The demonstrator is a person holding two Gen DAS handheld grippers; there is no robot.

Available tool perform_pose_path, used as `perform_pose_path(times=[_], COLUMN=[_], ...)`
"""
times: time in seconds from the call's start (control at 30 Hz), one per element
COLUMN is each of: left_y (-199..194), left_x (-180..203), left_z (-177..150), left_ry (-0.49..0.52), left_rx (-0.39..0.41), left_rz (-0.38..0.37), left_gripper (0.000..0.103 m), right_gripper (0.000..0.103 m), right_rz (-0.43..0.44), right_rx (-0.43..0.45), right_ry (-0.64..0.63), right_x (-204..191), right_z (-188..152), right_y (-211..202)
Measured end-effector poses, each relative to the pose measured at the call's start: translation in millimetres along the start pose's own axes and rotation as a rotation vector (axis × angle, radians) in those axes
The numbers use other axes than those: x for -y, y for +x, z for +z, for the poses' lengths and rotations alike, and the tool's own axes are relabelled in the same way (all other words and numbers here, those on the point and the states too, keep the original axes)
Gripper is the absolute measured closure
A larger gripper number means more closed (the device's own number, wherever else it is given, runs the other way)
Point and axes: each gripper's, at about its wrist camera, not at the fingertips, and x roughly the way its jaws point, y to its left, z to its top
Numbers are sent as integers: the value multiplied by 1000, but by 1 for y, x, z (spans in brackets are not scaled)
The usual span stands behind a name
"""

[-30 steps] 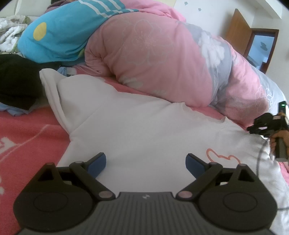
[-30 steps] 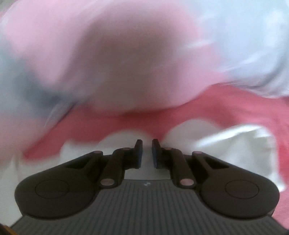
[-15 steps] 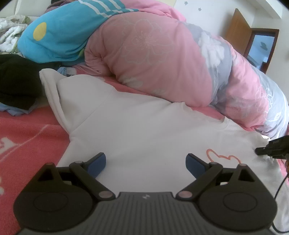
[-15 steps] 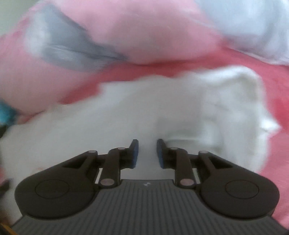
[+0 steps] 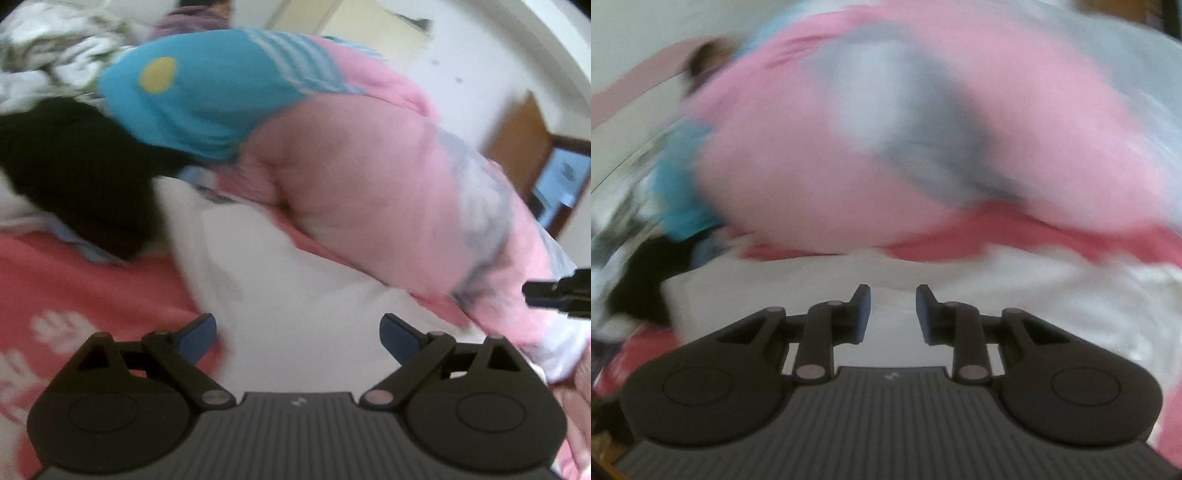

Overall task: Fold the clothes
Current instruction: 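Lift both open grippers away from the shirt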

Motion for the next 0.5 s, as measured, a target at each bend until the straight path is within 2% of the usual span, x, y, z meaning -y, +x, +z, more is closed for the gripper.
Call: perform_pose_path(times=[0.1,0.13,0.2,0.27,0.3,0.33,0.43,0.5], left_y=[6,8,6,0,-2,-4,-7,-7], left_x=[-24,-31,-41,-48,-51,-55,-66,-69], left_z=[7,8,9,10,10,10,11,12], left_ry=[-74,-99,-124,-130,-140,-153,-198,-211], left_rx=[-60,-83,-90,-81,-75,-69,-68,-65], left_rz=[53,57,45,39,44,49,48,46], left_gripper=[15,21,25,27,30,35,47,50], right_gripper=[75,75,72,65,58,56,54,53], right_rz=[117,143,186,229,250,272,260,248], right_rx=[-28,-48,-95,-141,-165,-188,-229,-245], right_ry=[-161,-222,-353,-483,-548,-613,-777,-850], right_x=[-69,-94,-143,-192,-217,-241,-294,-312], right_z=[27,31,35,39,42,44,32,25], right_y=[31,44,70,96,110,123,156,167])
